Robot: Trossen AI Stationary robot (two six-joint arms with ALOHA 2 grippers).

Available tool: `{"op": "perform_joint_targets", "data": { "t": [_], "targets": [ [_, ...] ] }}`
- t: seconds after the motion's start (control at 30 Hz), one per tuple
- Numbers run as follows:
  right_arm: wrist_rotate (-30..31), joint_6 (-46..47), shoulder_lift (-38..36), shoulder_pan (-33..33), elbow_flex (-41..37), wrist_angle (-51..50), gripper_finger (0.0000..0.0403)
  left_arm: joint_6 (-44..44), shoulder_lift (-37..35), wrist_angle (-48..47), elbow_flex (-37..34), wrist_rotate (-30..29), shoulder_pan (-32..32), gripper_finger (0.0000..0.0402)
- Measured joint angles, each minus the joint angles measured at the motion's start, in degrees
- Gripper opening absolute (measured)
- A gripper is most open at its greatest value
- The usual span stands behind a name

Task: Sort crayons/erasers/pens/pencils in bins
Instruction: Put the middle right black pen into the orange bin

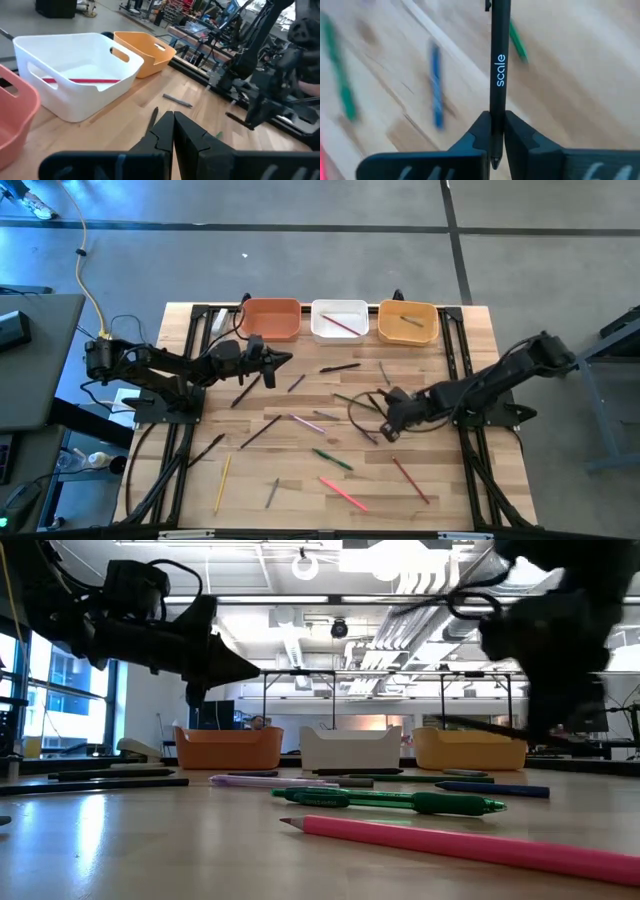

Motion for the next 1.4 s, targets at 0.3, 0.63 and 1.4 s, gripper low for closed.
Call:
{"op": "perform_joint_targets", "data": {
  "t": [0.3,0.63,1.4],
  "targets": [
    [-12.69,-30.07,-0.21,-19.84,-13.83,49.12,0.0014,-1.13,0.00,0.07,2.16,3.58,-0.43,0.0000],
    [-27.49,-46.38,1.13,-32.55,-13.96,71.22,0.0014,-2.36,1.85,0.13,9.81,3.56,-4.94,0.0021],
    [-36.21,-34.83,23.81,-35.24,-8.47,98.85,0.0014,0.22,15.21,-0.45,24.98,0.76,-7.19,0.0177]
  ]
}}
